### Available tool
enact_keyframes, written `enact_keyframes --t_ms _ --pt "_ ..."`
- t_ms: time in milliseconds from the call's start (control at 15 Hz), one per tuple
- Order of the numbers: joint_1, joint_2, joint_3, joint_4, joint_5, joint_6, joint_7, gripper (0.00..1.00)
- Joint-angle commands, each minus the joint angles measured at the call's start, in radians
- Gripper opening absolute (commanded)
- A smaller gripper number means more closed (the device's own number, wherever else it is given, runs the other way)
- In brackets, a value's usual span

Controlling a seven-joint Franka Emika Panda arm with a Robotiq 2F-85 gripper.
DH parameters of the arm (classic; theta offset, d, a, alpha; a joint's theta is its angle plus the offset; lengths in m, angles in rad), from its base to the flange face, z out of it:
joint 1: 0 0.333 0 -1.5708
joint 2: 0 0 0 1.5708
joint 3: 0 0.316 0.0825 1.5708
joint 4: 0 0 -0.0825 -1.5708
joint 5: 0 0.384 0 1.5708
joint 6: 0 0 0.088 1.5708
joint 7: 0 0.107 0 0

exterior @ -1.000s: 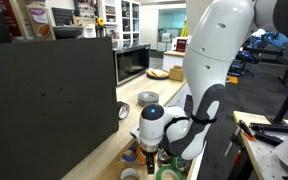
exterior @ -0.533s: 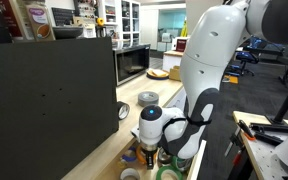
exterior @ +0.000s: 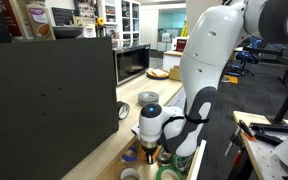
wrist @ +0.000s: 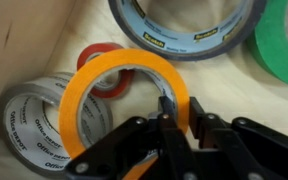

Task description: Take the orange masking tape out of the drawer and put it on the counter

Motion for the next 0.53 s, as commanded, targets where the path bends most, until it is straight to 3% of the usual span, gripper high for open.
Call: enact_keyframes --t_ms 0,467 --pt "-0.039 -0.023 0.02 -0.016 0.023 0.013 -0.041 0.08" --pt "-0.043 -0.185 0.013 -0.157 0.013 -0.01 -0.061 0.05"
